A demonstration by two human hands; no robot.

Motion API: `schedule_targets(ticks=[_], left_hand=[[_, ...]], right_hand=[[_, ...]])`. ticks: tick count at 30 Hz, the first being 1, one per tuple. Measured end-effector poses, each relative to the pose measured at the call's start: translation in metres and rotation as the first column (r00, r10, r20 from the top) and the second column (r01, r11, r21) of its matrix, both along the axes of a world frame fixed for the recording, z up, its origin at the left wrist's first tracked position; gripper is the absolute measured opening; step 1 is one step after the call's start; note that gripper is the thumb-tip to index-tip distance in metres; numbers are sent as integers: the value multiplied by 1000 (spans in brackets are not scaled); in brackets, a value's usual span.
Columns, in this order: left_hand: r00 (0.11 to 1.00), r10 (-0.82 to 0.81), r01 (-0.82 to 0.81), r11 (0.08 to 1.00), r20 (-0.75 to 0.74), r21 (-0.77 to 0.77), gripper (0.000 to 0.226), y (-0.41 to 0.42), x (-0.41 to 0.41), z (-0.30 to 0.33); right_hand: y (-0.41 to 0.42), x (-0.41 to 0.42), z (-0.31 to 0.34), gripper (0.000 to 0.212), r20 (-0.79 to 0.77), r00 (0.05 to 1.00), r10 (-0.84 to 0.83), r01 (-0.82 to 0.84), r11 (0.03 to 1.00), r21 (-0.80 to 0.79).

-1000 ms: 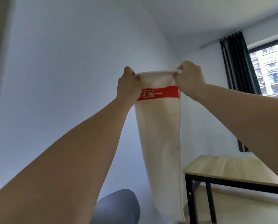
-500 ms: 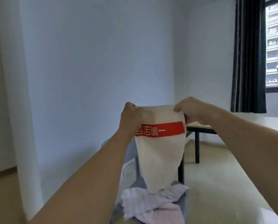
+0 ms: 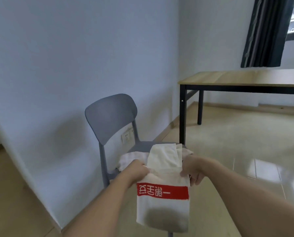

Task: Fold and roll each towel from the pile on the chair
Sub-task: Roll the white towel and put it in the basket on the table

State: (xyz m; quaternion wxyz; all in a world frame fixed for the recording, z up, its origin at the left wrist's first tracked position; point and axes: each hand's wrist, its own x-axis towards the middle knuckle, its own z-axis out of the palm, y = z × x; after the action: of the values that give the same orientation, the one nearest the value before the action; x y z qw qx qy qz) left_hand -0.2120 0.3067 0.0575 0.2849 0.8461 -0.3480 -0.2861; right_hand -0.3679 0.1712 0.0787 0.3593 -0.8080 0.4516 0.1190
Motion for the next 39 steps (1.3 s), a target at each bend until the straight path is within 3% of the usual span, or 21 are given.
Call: schedule_targets(ticks=[6,9,13,18,22,27,32,34,37,39], left_hand=[[995,95,-91,960,0,-266,18,-98,64,10],[988,154,-140,941,24,-307,16,-152,100,-5],[983,183,-185,955,-31,-231,15,-209,136,-53],[979,23,-43,995,-203,-94,11,-238,162,-102],[972,-53,25,992,-231,-126,13,-236,172,-117],[973,-121,95,986,-196,-134,9,-227,163,-112],[986,-140,112,957,-89,-267,10,-214,144,-90],[980,-168,190,946,104,-262,15,-209,141,-88],[888,-176,273,945,425,-179,25,-200,139,-93],[847,-187,295,944,498,-146,32,-199,139,-97]], right_hand=[[-87,53,11,21,276,959,-66,103,987,-121],[-138,93,-4,13,355,932,-78,139,979,-147],[-192,137,-55,11,335,941,-55,124,974,-188],[-234,150,-102,21,215,974,-73,96,990,-100],[-243,148,-113,13,254,961,-110,106,994,26],[-235,147,-104,14,237,971,-35,40,999,-15],[-227,145,-94,19,214,976,-41,37,999,24],[-225,141,-92,16,247,969,-31,29,999,12],[-223,135,-88,14,296,955,23,-22,1000,-7],[-222,132,-85,26,365,931,17,-23,1000,13]])
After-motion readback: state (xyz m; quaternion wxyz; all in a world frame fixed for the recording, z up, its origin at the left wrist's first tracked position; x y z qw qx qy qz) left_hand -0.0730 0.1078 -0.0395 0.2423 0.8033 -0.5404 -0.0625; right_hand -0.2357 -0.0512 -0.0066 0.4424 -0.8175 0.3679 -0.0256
